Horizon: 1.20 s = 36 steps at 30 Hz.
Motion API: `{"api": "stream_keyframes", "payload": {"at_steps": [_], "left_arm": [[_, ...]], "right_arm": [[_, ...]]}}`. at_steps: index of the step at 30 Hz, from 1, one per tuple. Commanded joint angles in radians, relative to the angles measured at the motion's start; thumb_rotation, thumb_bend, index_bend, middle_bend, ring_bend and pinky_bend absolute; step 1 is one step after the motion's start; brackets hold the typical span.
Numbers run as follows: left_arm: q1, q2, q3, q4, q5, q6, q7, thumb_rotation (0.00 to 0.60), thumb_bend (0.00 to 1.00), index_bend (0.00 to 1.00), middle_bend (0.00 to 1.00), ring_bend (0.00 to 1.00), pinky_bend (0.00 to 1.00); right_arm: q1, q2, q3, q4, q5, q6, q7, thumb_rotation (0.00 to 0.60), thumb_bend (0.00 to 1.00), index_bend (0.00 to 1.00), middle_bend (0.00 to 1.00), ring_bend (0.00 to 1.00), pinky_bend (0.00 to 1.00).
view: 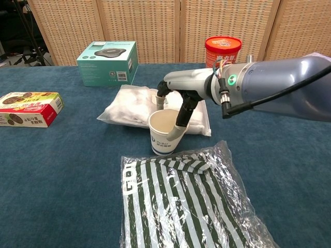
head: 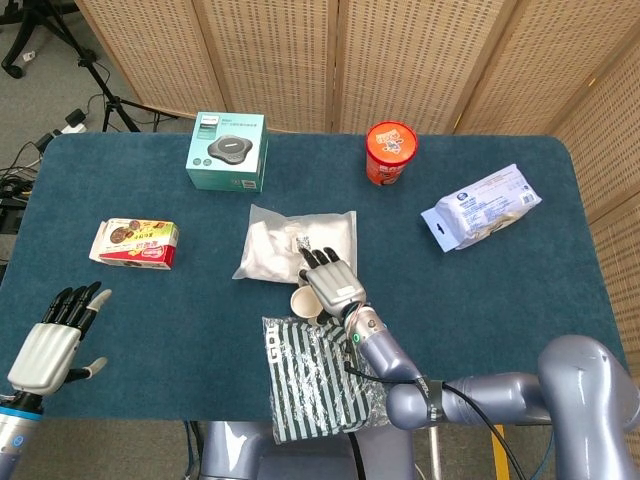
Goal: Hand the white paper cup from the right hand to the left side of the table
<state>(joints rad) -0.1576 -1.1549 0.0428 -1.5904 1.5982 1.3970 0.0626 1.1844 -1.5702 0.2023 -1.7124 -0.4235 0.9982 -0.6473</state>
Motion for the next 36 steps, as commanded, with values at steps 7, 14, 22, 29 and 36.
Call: {"api": "stream_keyframes", "payload": {"at_steps": [7,14,22,29,36], "left_arm": [[0.0,0.005,0.002,-0.006,0.001,0.0,0.002,0.6,0.16,0.0,0.0,0.0,0.0],[-0.001,0.006,0.001,-0.005,-0.004,-0.005,0.002,0.6,0.16,0.0,0.0,0.0,0.0],[0.0,0.008,0.0,-0.005,-0.005,-0.003,-0.001,0.6,0.16,0.0,0.0,0.0,0.0],[-0.002,0.009,-0.003,-0.003,-0.012,-0.007,-0.004,0.6,0.16,0.0,0.0,0.0,0.0],[0.003,0.012,-0.005,-0.006,-0.009,0.007,-0.011,0.6,0.16,0.0,0.0,0.0,0.0]], "right_arm": [[-0.017,-0.002,-0.004,0.009,-0.02,-0.019,0.03,0.6,0.06,0.15,0.0,0.0,0.0],[-0.025,0.005,0.007,0.004,-0.024,-0.025,0.052,0.6,0.0,0.0,0.0,0.0,0.0],[-0.028,0.016,0.006,-0.012,-0.03,-0.002,0.041,0.6,0.0,0.0,0.0,0.0,0.0],[0.014,0.113,0.011,-0.141,0.094,0.056,-0.081,0.6,0.0,0.0,0.0,0.0,0.0],[0.047,0.325,-0.03,-0.389,0.23,0.258,-0.272,0.6,0.0,0.0,0.0,0.0,0.0]]}}
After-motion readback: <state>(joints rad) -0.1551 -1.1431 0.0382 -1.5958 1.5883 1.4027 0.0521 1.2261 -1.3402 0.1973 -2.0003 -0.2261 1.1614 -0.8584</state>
